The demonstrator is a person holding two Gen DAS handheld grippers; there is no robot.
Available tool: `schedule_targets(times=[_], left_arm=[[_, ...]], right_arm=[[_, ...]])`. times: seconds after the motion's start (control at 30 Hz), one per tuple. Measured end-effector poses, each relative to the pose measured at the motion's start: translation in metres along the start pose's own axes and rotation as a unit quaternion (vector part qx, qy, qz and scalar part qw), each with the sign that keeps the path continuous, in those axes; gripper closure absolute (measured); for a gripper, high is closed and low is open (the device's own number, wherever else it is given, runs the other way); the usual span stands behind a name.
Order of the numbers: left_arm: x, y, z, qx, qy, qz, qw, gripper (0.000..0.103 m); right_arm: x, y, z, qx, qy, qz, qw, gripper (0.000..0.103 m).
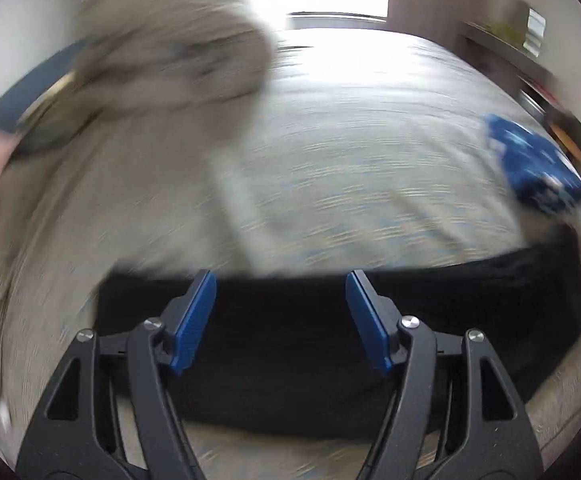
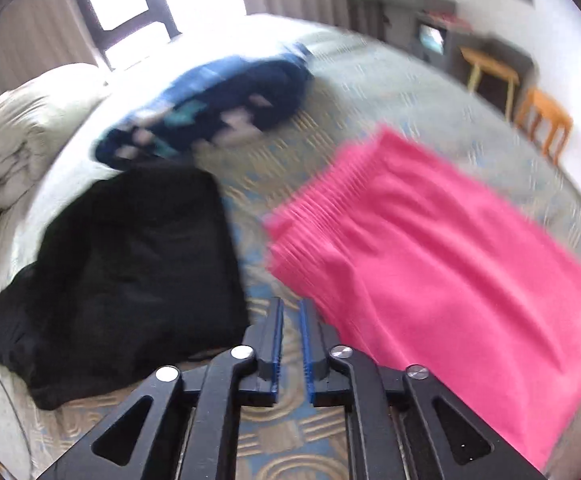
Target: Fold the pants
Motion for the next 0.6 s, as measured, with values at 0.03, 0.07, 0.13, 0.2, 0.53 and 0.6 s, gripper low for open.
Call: schedule_targets(times=[0.03,0.07,0.13,0.2,0.53,0.6], left_arm=[[-0.044,-0.008,0.004,0.001,0.017,0.045,0.9988,0.035],[-0.089,-0.019,0.009,0.002,0.036,0.101,0.9943,0.035],[-0.153,-0.043,0.014,-0.001,0.051,0.184,0.9816,0.036],[-0.194,-0.066,0.016,-0.009,0.046,0.232,0.9716,0.036],[-0.215,-0.090,-0.052,-0.080,-0.031,0.258,0.9624,0.078],[-0.214,-0.084,-0.072,-0.089,-0.031,0.264,0.9599,0.078]], right_arm=[[-0.019,0.008,0.007,0.012,0.018,0.017,1.000,0.087],[-0.036,0.013,0.010,0.018,0.033,0.031,0.999,0.085],[-0.081,0.024,0.016,0.025,0.067,0.074,0.995,0.082],[-0.126,0.030,0.017,0.028,0.090,0.121,0.988,0.078],[-0.293,-0.003,-0.027,-0.062,0.141,0.218,0.964,0.075],[-0.294,-0.013,-0.028,-0.073,0.132,0.216,0.965,0.075]])
Point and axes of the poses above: each gripper's, at about its wrist camera, not at the fingertips, and z roughly against the way its jaws point, x to its right, y to its top, the point moved 4 cm from there along -z, roughly the way its jaws point, and after that the axes turned 14 degrees about z, right-handed, at the moved point
